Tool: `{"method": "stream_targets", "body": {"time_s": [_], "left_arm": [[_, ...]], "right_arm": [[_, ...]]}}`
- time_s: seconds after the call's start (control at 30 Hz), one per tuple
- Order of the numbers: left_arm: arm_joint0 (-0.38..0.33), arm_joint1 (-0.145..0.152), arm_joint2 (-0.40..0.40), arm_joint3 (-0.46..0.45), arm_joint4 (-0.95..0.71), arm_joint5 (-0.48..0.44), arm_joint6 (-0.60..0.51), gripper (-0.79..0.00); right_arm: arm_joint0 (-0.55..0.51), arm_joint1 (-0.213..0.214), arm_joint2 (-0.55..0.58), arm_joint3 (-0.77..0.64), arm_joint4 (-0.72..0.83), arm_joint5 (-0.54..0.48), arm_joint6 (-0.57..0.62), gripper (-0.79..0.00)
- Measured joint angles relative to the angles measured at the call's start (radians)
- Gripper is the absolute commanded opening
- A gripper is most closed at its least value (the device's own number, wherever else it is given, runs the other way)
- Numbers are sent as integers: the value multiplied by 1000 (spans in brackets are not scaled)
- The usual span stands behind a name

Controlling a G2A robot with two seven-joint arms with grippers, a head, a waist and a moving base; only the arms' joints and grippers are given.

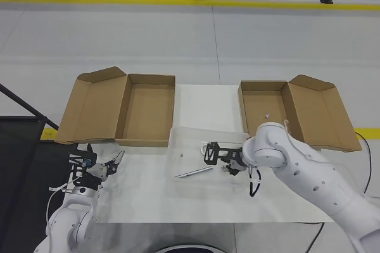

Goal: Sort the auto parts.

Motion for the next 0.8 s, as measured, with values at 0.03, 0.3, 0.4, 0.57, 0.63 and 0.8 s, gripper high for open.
{"method": "stream_targets", "body": {"time_s": [0.03,0.3,0.4,0.57,0.63,0.8], "left_arm": [[0,0,0,0,0,0,0,0],[0,0,0,0,0,0,0,0],[0,0,0,0,0,0,0,0],[0,0,0,0,0,0,0,0],[0,0,0,0,0,0,0,0],[0,0,0,0,0,0,0,0]], "right_arm": [[2,-3,-3,7,-1,2,-2,-517],[11,-34,-29,67,-18,14,-41,-533],[13,-43,-36,87,-20,14,-48,-548],[18,-56,-44,110,-15,16,-38,-696],[19,-61,-46,114,-12,19,-32,-785],[21,-67,-41,118,-12,24,-36,-785]]}}
